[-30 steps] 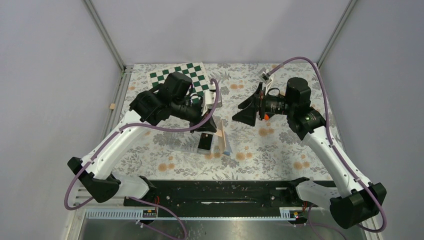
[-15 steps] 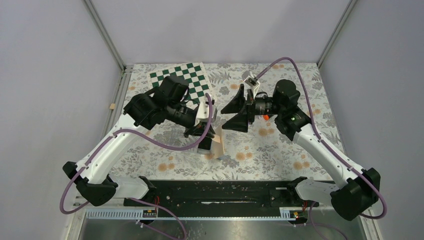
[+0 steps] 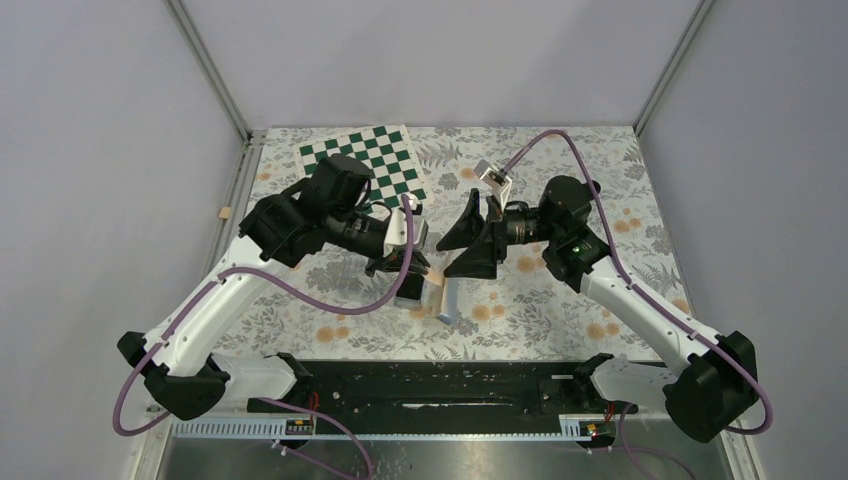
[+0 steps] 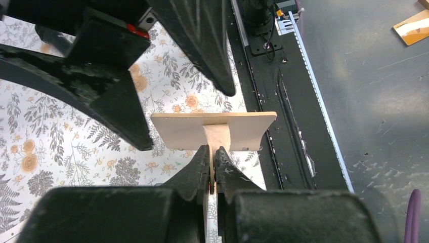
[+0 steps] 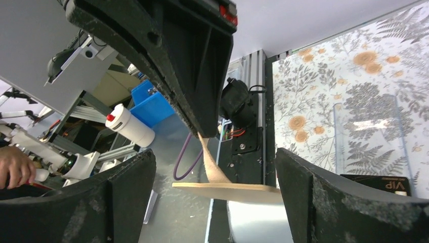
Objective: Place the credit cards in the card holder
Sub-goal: Open the card holder at the center of the board.
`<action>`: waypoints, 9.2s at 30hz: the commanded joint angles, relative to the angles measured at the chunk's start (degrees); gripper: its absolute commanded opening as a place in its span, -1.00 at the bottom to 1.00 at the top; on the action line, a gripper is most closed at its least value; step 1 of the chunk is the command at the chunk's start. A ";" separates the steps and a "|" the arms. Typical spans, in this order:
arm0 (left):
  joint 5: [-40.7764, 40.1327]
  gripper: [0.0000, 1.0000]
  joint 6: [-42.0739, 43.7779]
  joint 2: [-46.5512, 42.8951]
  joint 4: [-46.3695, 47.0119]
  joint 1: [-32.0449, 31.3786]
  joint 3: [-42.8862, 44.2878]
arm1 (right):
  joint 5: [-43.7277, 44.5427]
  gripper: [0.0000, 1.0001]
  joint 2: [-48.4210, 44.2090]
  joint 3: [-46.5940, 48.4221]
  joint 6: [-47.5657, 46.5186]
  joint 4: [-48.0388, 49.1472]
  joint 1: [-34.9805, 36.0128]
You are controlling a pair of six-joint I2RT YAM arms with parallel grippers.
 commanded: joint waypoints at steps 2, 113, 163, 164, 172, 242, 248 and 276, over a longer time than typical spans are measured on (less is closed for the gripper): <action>1.15 -1.00 -0.26 -1.72 6.24 -0.13 -1.54 | -2.12 0.82 -2.98 -2.86 1.16 1.79 1.31; -14.83 0.47 -76.77 11.20 42.83 3.38 -24.28 | 20.10 -1.00 -2.41 7.64 2.35 -39.77 -17.49; 3.61 -0.43 -115.52 16.45 115.40 8.10 -40.70 | 11.20 -1.00 -1.06 -0.92 28.95 -11.89 -17.49; 3.59 -0.56 -116.25 16.90 116.71 8.09 -40.67 | 11.13 -1.00 -1.04 -1.14 28.91 -11.59 -17.48; 0.50 -1.00 -104.66 13.62 95.16 8.10 -37.26 | 16.43 -0.36 -2.85 3.51 12.98 -29.05 -17.50; -25.69 0.48 -65.32 8.33 18.90 0.26 -12.84 | 14.09 -1.00 2.90 6.35 -12.98 -58.62 -12.25; -32.75 0.60 -65.01 6.29 17.18 0.35 -11.59 | 19.02 -1.00 4.68 1.38 -5.76 -50.25 -15.29; -27.88 0.56 -67.69 5.25 23.42 0.48 -15.12 | 38.58 -0.77 11.74 -13.95 6.61 -38.15 -17.00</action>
